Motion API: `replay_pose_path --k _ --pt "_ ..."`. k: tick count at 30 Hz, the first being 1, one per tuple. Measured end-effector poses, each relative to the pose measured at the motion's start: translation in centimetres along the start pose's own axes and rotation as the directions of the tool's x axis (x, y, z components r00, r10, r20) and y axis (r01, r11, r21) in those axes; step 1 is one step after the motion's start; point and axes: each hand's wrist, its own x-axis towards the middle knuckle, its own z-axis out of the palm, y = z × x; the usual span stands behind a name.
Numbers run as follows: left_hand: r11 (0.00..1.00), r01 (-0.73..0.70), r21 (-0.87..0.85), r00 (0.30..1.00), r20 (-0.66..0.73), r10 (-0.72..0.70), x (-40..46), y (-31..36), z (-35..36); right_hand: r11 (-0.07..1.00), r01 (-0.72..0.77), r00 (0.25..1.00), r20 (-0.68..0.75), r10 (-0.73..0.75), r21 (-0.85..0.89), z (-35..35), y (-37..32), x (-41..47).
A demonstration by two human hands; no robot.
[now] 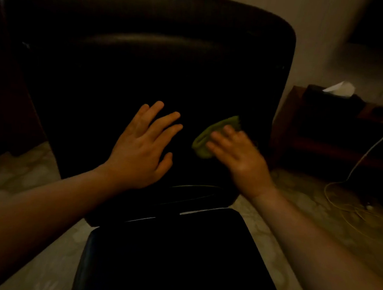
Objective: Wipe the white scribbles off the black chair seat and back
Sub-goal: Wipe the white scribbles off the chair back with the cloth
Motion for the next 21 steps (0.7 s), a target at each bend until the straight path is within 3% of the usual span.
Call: replay_pose_path --k 3,6,8,10,12,14,18,21 --pt "1.0 -0.001 0.012 1.0 -0.028 0.002 -0.1 0.0 0.5 0.966 -0.257 0.956 -0.141 0.256 0.012 -1.5 3.3 -0.5" --pt "1.0 0.009 0.023 0.999 -0.041 -0.008 -0.1 0.2 0.7 0.875 -0.477 0.843 -0.241 0.481 0.082 0.0 2.0 -0.9" --pt "0.999 0.029 0.042 0.999 -0.036 -0.028 0.0 0.3 0.7 0.913 -0.403 0.893 -0.188 0.408 0.067 2.0 -0.2 -2.0" --pt "0.997 0.039 0.069 0.999 -0.024 -0.037 -0.1 0.2 0.8 0.976 -0.212 0.976 -0.03 0.214 0.051 3.5 -2.4 -3.8" --pt "0.995 0.03 0.092 0.999 -0.015 -0.029 -0.3 0.2 0.8 0.997 -0.07 0.995 0.08 0.067 0.044 3.1 -2.3 -4.6" --pt "0.994 0.028 0.103 1.0 0.0 -0.028 -0.2 0.2 0.7 0.999 -0.023 0.996 0.088 0.02 0.03 1.6 -0.5 -3.4" --pt "0.994 0.059 0.095 0.998 0.0 -0.059 0.0 0.4 0.5 0.984 -0.177 0.984 -0.006 0.177 0.004 -2.0 3.9 3.1" --pt "0.995 0.041 0.089 0.999 -0.012 -0.04 0.2 0.6 0.4 0.923 -0.379 0.923 -0.042 0.382 0.061 -4.8 6.5 9.3"
